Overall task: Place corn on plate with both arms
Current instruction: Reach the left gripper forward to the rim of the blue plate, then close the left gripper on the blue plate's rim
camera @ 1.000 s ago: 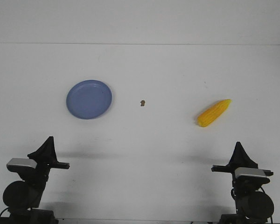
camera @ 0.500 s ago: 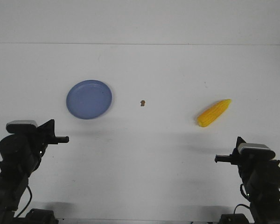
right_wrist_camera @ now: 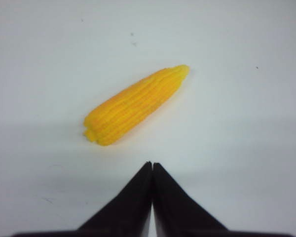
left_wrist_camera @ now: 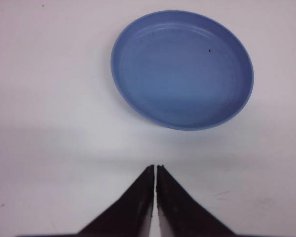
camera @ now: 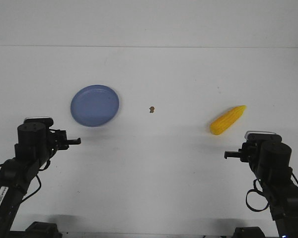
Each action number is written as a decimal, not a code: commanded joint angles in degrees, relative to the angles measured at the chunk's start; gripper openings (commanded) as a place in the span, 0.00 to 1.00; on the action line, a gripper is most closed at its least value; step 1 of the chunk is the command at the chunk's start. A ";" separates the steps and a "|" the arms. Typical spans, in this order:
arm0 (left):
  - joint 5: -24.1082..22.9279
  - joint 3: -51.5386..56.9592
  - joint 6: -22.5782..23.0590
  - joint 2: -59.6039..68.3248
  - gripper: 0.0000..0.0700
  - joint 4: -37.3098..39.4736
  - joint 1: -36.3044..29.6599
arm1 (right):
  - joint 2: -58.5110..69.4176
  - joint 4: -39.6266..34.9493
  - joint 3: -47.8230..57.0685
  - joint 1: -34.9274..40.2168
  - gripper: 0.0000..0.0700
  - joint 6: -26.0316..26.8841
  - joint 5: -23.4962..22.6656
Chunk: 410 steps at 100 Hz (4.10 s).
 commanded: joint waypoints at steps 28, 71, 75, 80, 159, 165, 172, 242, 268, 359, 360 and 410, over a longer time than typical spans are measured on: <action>0.09 0.90 -0.22 0.13 0.19 0.39 0.04 | 0.33 0.55 0.74 0.00 0.56 -0.04 -0.02; 0.04 1.44 -3.17 2.67 0.78 5.40 0.17 | 0.33 0.61 0.74 0.00 0.95 -0.02 0.02; 0.04 2.25 -3.23 4.52 0.78 5.88 0.57 | 0.33 0.61 0.74 0.00 0.95 -0.02 0.02; 0.04 3.74 -3.56 7.61 0.78 5.75 1.38 | 0.33 0.63 0.74 0.00 0.95 -0.02 0.02; 0.04 28.13 -3.37 50.29 0.78 3.04 6.49 | 0.33 0.57 0.74 0.00 0.95 0.00 0.00; 0.04 28.13 -3.37 51.12 0.78 3.08 6.54 | 0.33 0.57 0.74 0.00 0.95 -0.02 0.02; 0.04 28.13 -3.37 51.78 0.78 3.15 6.54 | 0.33 0.57 0.74 0.00 0.95 -0.02 0.00; 0.04 28.13 -3.15 52.83 0.78 4.13 6.54 | 0.33 0.50 0.74 0.00 0.95 0.00 0.00; 0.09 28.13 -2.91 52.85 0.31 3.61 6.54 | 0.33 0.31 0.74 0.00 0.95 0.00 0.00; 22.01 28.13 -4.44 44.59 0.01 2.27 9.01 | 0.33 0.31 0.74 0.00 0.95 0.00 0.00; 22.25 28.13 -4.50 44.28 0.01 2.19 9.01 | 0.33 0.31 0.74 0.00 0.95 0.00 0.00; 27.15 22.56 -5.35 36.83 0.01 -1.44 -0.17 | 0.33 0.42 0.74 0.00 0.95 0.00 -0.02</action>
